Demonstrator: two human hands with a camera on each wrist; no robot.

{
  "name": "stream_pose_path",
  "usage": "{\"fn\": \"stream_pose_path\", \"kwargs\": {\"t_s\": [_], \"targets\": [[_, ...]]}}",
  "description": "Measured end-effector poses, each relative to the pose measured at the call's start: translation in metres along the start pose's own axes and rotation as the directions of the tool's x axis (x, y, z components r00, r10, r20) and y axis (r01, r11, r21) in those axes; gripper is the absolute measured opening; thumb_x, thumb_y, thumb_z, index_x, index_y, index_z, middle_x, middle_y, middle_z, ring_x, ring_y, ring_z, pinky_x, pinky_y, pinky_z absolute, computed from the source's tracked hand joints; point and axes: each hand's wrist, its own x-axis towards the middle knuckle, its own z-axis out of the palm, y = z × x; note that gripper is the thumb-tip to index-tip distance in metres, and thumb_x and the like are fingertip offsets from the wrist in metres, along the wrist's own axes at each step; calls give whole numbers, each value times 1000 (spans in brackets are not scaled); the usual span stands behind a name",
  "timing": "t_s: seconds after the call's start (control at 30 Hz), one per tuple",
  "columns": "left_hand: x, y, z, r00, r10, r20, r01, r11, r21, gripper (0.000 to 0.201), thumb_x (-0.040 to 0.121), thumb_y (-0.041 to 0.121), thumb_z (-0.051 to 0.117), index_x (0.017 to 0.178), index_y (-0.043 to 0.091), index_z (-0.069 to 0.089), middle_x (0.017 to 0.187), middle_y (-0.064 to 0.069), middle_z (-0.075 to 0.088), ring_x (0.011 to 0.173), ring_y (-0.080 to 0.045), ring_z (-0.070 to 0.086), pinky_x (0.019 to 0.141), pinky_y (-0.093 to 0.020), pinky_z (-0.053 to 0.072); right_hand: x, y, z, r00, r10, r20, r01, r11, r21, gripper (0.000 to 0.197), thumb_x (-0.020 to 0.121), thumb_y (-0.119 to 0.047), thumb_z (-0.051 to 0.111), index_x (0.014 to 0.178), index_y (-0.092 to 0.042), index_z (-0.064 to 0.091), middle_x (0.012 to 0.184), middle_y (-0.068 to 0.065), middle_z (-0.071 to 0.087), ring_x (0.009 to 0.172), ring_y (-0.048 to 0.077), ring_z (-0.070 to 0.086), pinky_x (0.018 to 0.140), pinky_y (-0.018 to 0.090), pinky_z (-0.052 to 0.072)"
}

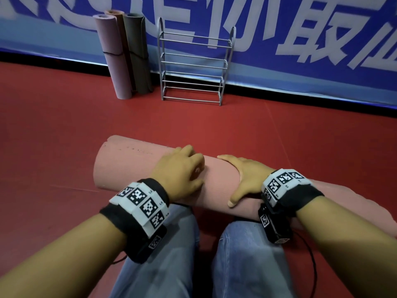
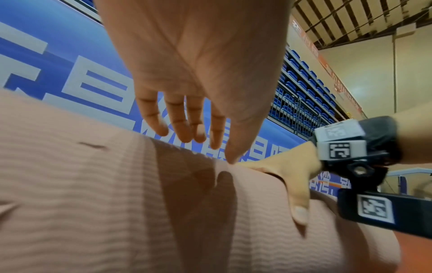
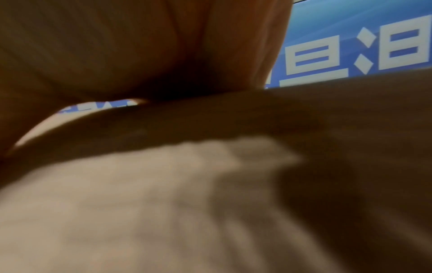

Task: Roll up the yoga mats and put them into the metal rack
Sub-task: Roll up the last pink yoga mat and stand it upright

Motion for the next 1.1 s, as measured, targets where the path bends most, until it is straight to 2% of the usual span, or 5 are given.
{"fn": "stream_pose_path", "kwargs": {"t_s": [0.2, 0.4, 0.53, 0.9, 1.1], "targets": [[-7, -9, 11, 998, -66, 10, 66, 997, 45, 37, 86, 43, 59, 114, 21, 50, 109, -1, 52, 99, -25, 52, 77, -34, 45, -3, 22, -4, 1000, 15, 1, -15, 998, 65, 127, 46, -46, 92, 148, -46, 17, 130, 1, 49, 113, 21, 50, 98, 33, 43], [8, -5, 27, 999, 16, 32, -25, 952, 304, 112, 29, 55, 85, 126, 27, 38, 116, -15, 51, 108, -36, 52, 85, -62, 44, -12, 34, -5, 1000, 22, -12, -21, 995, 97, 132, 34, -56, 86, 147, -50, 18, 133, -2, 49, 115, 19, 50, 98, 31, 42], [20, 4, 26, 990, 9, 140, -59, 931, 359, 123, 57, 67, 73, 149, 38, -2, 158, -16, 0, 147, -36, 4, 107, -71, 12, -16, 37, -8, 999, -35, -9, 35, 995, 88, 121, 44, -42, 93, 143, -50, 25, 122, -10, 54, 107, 16, 53, 92, 30, 44], [29, -1, -18, 949, 53, 310, -142, 952, 273, 126, 40, 66, 83, 143, 43, 13, 135, -1, 44, 124, -26, 44, 103, -57, 34, -21, 26, -29, 976, -56, 212, 13, 981, 196, 119, 54, -31, 94, 145, -47, 20, 134, -8, 50, 120, 14, 50, 105, 32, 41], [36, -12, -3, 905, -26, 425, -69, 976, 207, 131, 47, 57, 86, 150, 42, 5, 153, -1, 29, 141, -26, 27, 110, -66, 18, -15, -9, 1, 999, 29, 30, -24, 989, -145, 144, 45, -63, 87, 150, -44, -10, 155, 7, 23, 145, 29, 19, 110, 69, 13]]}}
